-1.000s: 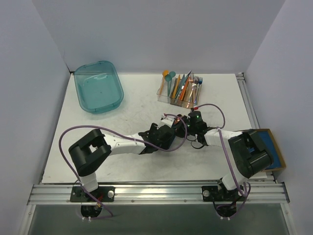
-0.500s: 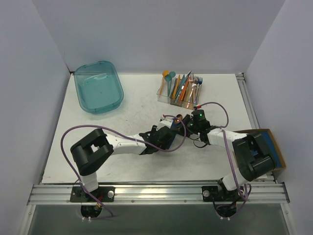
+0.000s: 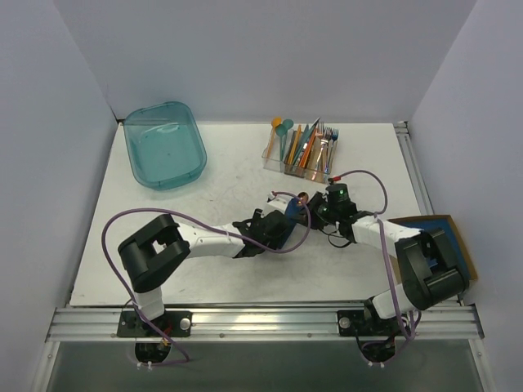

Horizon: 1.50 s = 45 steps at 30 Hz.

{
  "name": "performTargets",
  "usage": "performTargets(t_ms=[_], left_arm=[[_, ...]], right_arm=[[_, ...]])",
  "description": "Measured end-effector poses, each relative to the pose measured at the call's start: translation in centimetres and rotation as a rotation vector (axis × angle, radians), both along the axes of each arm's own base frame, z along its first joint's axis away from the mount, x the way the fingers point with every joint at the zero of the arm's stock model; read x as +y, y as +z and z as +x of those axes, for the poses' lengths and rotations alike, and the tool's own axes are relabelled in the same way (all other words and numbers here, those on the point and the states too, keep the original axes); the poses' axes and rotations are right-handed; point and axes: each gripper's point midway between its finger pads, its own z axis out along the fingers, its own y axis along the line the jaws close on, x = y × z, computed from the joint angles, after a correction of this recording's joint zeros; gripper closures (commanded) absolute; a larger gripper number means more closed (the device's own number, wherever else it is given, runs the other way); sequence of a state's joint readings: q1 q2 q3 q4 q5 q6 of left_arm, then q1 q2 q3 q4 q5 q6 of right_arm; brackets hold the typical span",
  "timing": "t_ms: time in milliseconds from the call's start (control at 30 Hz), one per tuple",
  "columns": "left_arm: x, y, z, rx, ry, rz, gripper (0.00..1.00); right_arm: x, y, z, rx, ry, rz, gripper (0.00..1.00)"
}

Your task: Place the utensils on the paper napkin and roll it up

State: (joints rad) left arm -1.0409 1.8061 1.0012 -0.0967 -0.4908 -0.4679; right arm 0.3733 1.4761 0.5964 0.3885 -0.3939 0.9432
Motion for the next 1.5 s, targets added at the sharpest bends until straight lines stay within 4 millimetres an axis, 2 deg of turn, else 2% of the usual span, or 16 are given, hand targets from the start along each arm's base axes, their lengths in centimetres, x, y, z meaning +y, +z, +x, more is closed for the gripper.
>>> performTargets(t_ms=[433, 700, 800, 1000, 1100, 1300, 1500], left_arm=[[-0.2, 0.0, 0.2, 0.0, -0.011, 0.008, 0.4], [-0.9, 0.3, -0.5, 0.025, -0.076, -0.005, 0.28], [-1.0, 1.0, -1.0, 0.032, -0.107, -0.026, 0.24], [-1.9, 4.0, -1.7, 0.005, -0.165, -0.094, 0.22], [-2.4, 4.5, -2.3, -0.001, -0.197, -0.109, 0.2], [-2.9, 4.0, -3.2, 0.012, -0.237, -0.104, 0.2], [-2.8, 2.5, -3.2, 0.031, -0.234, -0.076, 0.19]], right_arm=[[-1.5, -1.0, -2.4, 0.01, -0.003, -0.043, 1.0], [-2.6, -3.6, -4.4, 0.06, -0.02, -0.075, 1.0], [-2.7, -3.9, -4.5, 0.062, -0.026, -0.074, 1.0], [-2.8, -3.9, -4.4, 0.058, -0.042, -0.07, 1.0], [-2.9, -3.8, -4.3, 0.056, -0.047, -0.072, 1.0], [-2.9, -3.8, -4.2, 0.054, -0.052, -0.075, 1.0], [-3.0, -3.7, -4.2, 0.054, -0.053, -0.077, 1.0]])
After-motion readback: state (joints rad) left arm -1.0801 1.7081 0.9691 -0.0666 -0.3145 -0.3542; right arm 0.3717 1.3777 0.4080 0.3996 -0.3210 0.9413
